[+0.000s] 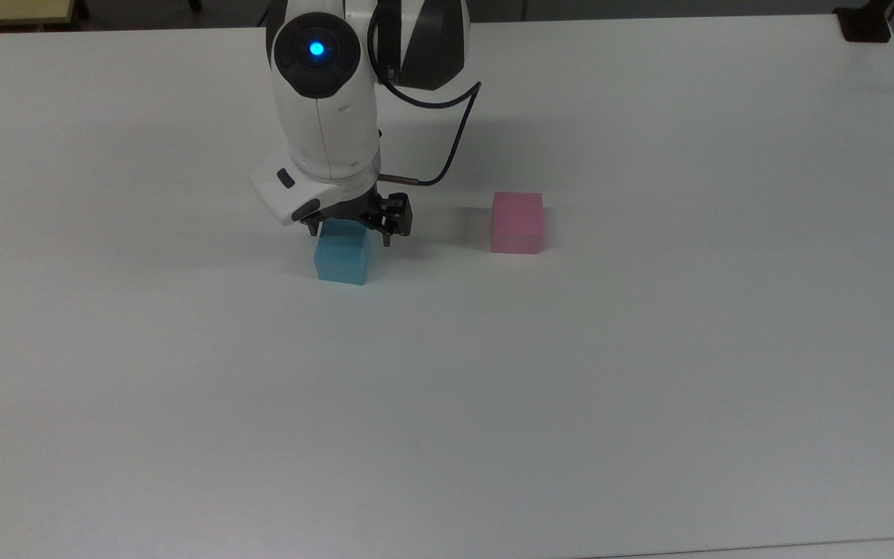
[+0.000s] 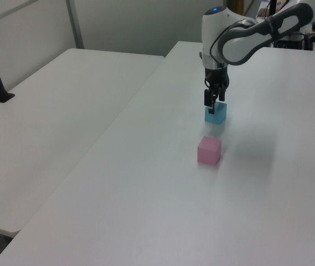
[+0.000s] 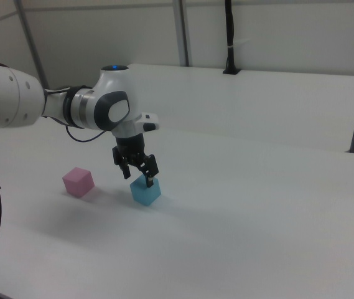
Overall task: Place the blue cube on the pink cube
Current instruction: 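Close the gripper on the light-blue cube, then lift the blue cube and carry it onto the pink cube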
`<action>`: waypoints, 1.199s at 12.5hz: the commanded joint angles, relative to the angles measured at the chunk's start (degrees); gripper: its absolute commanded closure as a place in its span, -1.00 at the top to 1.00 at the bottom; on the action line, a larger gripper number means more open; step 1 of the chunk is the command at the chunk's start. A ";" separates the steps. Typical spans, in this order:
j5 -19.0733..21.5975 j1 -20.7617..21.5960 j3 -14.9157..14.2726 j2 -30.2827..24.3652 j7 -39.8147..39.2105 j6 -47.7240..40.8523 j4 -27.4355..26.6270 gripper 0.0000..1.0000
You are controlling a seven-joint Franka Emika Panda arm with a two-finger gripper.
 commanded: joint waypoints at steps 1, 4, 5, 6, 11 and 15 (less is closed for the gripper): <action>-1.84 -0.54 0.37 -0.85 1.41 1.47 -1.20 1.00; -4.20 -0.45 0.37 -0.41 1.59 1.82 -1.73 0.92; -4.82 -0.45 0.37 -0.23 1.94 2.35 -2.17 0.90; -5.26 -0.19 0.37 0.55 2.72 2.70 -2.35 0.83; -5.27 0.16 4.14 -3.46 7.74 -0.53 -1.73 0.04; -5.27 0.60 12.48 -8.58 11.15 -7.84 -0.86 0.01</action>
